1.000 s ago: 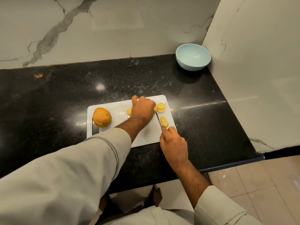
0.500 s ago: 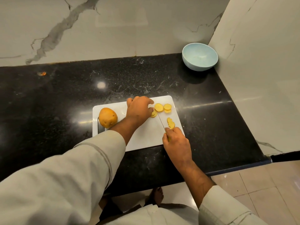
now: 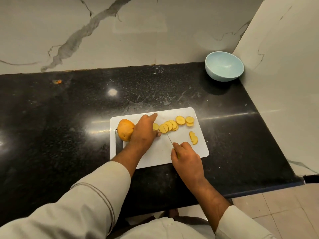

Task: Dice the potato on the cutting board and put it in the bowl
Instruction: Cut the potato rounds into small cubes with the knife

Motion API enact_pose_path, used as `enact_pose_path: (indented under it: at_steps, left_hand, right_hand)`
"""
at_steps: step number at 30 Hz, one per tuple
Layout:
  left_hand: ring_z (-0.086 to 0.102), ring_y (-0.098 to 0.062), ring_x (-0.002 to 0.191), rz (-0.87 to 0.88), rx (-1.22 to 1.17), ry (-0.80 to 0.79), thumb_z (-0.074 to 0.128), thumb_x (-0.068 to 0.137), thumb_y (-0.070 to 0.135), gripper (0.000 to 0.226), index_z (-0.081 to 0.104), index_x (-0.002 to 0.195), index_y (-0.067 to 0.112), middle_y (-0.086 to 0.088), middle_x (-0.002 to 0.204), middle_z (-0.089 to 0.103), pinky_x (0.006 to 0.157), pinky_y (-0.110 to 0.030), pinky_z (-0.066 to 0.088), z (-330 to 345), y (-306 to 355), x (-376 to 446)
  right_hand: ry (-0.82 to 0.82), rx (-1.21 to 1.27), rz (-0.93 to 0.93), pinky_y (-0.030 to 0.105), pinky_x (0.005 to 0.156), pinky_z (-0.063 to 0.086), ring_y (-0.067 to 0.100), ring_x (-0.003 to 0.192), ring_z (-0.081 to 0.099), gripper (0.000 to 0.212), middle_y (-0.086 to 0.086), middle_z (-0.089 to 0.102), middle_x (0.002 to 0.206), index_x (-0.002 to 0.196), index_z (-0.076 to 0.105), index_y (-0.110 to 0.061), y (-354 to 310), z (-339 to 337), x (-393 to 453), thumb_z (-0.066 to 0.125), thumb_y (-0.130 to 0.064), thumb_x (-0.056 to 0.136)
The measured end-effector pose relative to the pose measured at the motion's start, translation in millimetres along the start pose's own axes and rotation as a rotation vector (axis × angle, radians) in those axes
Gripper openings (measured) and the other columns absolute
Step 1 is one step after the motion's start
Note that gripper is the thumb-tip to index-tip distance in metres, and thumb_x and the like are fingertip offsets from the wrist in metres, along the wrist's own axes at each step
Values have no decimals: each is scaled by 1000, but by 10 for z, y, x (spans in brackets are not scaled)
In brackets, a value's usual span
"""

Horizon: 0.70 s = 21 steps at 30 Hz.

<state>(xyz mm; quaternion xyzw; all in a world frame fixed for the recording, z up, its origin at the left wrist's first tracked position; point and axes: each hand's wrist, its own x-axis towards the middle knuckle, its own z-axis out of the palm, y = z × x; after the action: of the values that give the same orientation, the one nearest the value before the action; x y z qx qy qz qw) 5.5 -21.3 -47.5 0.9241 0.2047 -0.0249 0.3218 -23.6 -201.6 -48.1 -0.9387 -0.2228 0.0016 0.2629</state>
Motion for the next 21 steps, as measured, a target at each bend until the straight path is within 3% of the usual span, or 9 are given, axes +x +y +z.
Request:
enact_pose_path:
  at_steps: [3, 6, 12, 15, 17, 19, 21]
  left_hand:
    - [50, -21, 115, 9, -78, 121, 76, 76, 5, 77, 41, 143, 21, -4, 129, 45, 86, -23, 40, 56, 6, -149]
    - [54, -20, 103, 19, -123, 181, 73, 77, 4, 69, 46, 137, 23, -4, 120, 50, 80, -25, 43, 120, 26, -294]
    - [57, -14, 87, 36, -170, 151, 70, 84, 11, 27, 66, 109, 17, 2, 98, 61, 77, -21, 44, 211, -84, -519]
    - [55, -13, 83, 151, -177, 274, 70, 81, 1, 15, 70, 95, 8, 0, 90, 58, 72, -16, 41, 212, -131, -613]
    - [56, -16, 82, 209, -155, 309, 69, 81, -3, 13, 70, 92, 5, -4, 92, 60, 70, -22, 48, 231, -143, -687]
    - [60, -20, 89, 218, -116, 292, 68, 83, 0, 15, 71, 97, 5, -6, 100, 63, 77, -28, 52, 280, -166, -762]
    - [60, -18, 102, 179, -131, 253, 67, 86, 7, 22, 71, 108, 7, -4, 113, 65, 91, -24, 48, 316, -194, -818]
  right_hand:
    - [-1, 14, 0, 31, 55, 56, 20, 68, 62, 27, 7, 60, 86, 114, 68, -5, -18, 17, -22, 65, -16, 90]
    - [-7, 21, -12, 31, 55, 56, 20, 68, 61, 26, 7, 60, 85, 113, 69, -5, -32, 33, -52, 66, -15, 90]
    - [-27, 45, -5, 27, 56, 54, 17, 68, 59, 25, 5, 58, 83, 113, 69, -6, 20, 68, -130, 66, -15, 90]
    - [-46, 49, -16, 23, 62, 53, 14, 73, 59, 28, 3, 59, 88, 117, 68, -7, 57, 67, -166, 64, -17, 91]
    - [-74, 42, -36, 23, 65, 54, 13, 77, 59, 30, 2, 59, 92, 121, 66, -8, 82, 57, -179, 60, -21, 94]
    - [-109, 24, -59, 26, 67, 55, 13, 79, 58, 33, 1, 58, 95, 125, 63, -11, 99, 43, -187, 57, -24, 96]
    - [-130, 5, -69, 28, 69, 55, 13, 81, 57, 34, 1, 57, 97, 127, 62, -13, 107, 26, -181, 54, -27, 97]
